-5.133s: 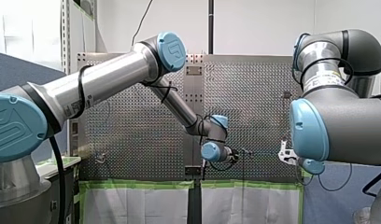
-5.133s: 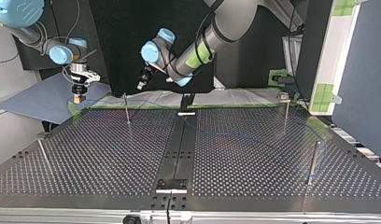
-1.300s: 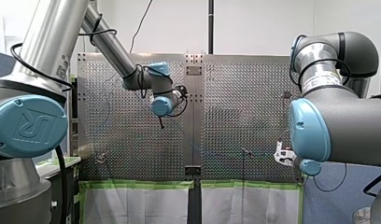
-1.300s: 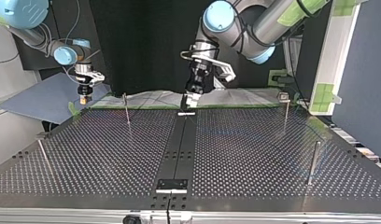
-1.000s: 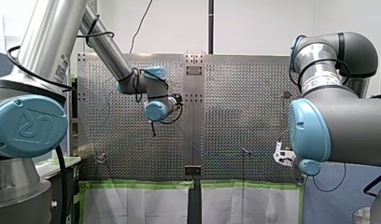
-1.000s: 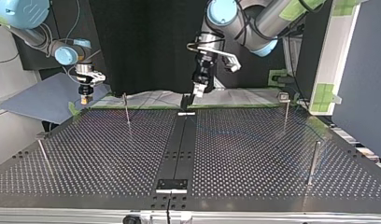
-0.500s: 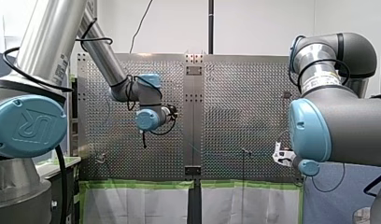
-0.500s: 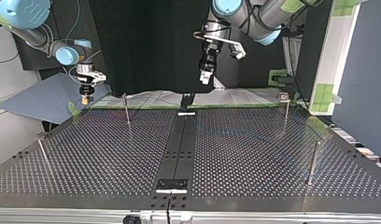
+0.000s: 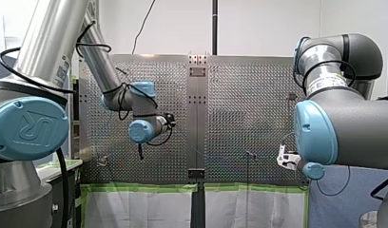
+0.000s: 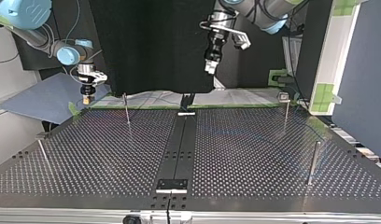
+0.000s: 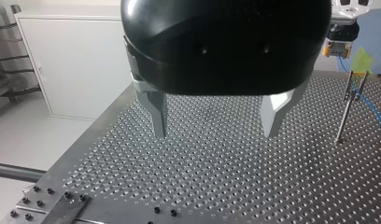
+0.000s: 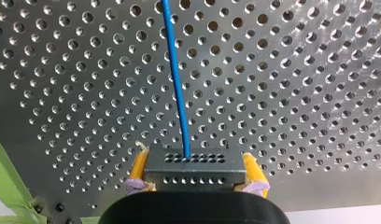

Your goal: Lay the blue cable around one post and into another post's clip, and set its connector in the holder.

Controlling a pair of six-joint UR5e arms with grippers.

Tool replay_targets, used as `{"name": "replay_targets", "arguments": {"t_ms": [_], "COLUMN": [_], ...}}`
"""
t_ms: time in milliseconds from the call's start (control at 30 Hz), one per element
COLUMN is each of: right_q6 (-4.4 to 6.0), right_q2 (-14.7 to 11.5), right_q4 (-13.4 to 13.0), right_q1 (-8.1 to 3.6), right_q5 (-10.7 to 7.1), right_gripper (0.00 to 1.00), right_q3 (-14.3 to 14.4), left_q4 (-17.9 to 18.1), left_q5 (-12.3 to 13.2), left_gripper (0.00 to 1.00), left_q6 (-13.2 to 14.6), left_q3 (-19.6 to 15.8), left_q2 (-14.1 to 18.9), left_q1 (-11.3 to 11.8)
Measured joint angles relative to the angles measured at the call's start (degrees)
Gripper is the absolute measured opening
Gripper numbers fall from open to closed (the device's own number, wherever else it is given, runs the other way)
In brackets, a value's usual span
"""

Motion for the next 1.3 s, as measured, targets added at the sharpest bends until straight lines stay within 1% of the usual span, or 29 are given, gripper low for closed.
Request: {"name": "replay_targets", "arguments": {"t_ms": [333, 533, 700, 833, 1033, 1300], "right_q6": [0.00, 0.00, 0.00, 0.00, 0.00, -0.01], "right_q2": [0.05, 0.08, 0.16, 0.17, 0.21, 0.24], "right_q4": [0.00, -0.03, -0.09, -0.18, -0.31, -0.42], "right_q1": [0.08, 0.21, 0.46, 0.63, 0.73, 0.88], "right_q5": [0.00, 0.00, 0.00, 0.00, 0.00, 0.00], "right_gripper": [0.00, 0.00, 0.00, 0.00, 0.00, 0.00], "right_q3": [-0.03, -0.02, -0.02, -0.02, -0.01, -0.07], "left_q4": [4.79, 5.52, 6.36, 8.13, 9.89, 10.19], "left_q5": [-1.61, -2.71, -2.80, -2.68, -2.31, -1.56], "left_gripper": [1.00, 1.00, 1.00, 1.00, 1.00, 1.00], "left_q6": [1.01, 1.68, 1.68, 1.05, 0.25, -0.21], "left_q3": [-4.97, -8.14, -10.68, -12.57, -12.57, -11.35], "left_q2": [-0.01, -0.02, -0.01, 0.00, 0.01, 0.00], "left_q1": [0.45, 0.72, 0.95, 1.08, 1.17, 1.19]}}
